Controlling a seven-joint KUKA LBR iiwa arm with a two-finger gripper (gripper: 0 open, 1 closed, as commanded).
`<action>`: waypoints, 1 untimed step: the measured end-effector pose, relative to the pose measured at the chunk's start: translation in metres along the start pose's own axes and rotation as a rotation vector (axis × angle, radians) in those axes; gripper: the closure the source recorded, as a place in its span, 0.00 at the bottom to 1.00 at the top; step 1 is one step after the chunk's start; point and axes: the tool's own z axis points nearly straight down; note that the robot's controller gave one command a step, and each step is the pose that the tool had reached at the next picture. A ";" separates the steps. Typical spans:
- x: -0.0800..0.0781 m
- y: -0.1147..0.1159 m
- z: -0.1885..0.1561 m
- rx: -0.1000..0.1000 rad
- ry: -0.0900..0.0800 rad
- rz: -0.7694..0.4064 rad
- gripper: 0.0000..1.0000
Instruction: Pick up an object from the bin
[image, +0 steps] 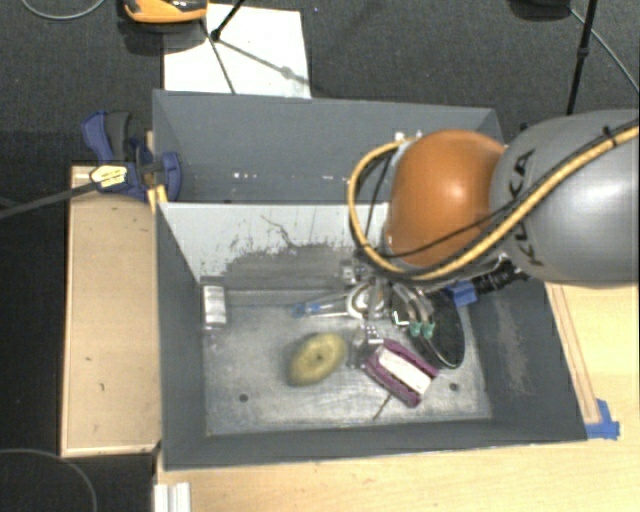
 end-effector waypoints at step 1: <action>0.004 0.004 0.120 -0.001 -0.006 0.205 0.00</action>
Offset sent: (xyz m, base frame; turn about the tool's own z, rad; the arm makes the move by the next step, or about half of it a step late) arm -0.0054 0.0041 -0.1196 0.2050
